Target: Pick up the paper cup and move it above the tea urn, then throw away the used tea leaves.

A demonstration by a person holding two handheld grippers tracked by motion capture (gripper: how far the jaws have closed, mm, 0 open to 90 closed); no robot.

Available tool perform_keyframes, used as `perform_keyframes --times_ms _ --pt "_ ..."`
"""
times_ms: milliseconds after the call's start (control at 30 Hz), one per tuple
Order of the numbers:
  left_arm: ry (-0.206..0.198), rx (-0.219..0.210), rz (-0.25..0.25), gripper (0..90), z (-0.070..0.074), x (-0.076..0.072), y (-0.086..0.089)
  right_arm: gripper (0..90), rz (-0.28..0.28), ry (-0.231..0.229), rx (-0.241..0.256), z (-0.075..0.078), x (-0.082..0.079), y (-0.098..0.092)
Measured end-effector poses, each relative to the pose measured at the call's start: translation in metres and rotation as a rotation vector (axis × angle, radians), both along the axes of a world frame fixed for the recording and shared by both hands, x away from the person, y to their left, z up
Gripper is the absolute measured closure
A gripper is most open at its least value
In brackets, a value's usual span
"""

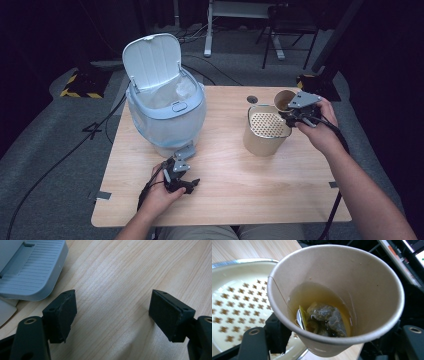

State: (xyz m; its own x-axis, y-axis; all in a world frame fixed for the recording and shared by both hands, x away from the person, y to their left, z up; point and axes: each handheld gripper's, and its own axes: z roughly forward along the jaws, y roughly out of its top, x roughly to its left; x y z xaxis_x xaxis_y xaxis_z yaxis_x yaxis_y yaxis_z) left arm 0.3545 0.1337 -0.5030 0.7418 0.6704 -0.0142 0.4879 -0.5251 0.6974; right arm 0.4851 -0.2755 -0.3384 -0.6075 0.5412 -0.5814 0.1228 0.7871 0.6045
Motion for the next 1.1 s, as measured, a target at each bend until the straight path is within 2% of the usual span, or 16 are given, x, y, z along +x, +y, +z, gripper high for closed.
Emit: perform_keyframes --times_ms 167,300,567,767,833,933,1067,1100 --pt "0.0 -0.001 0.002 23.3 0.0 0.0 0.0 29.5 0.009 -0.055 -0.109 0.0 0.0 0.005" --pt "0.001 -0.001 0.001 23.3 0.0 0.0 0.0 29.4 0.01 -0.108 -0.22 -0.001 -0.002 0.01" --pt "0.001 -0.001 0.001 23.2 0.0 0.0 0.0 29.6 -0.009 -0.232 -0.505 -0.007 -0.007 0.02" --pt "0.0 0.0 0.001 23.1 0.0 0.0 0.0 29.7 -0.005 -0.344 -0.728 -0.012 -0.01 0.027" --pt "0.0 0.0 0.001 23.1 0.0 0.0 0.0 29.7 -0.005 -0.373 -0.787 -0.015 -0.01 0.029" --pt "-0.001 0.001 0.001 23.1 0.0 0.0 0.0 29.7 -0.013 -0.398 -0.834 -0.018 -0.01 0.03" --pt "0.0 0.001 0.001 23.1 0.0 0.0 0.0 29.7 -0.01 -0.493 -0.974 -0.02 -0.011 0.033" --pt "0.0 0.0 0.001 23.1 0.0 0.0 0.0 29.7 -0.012 -0.525 -1.038 -0.022 -0.012 0.034"
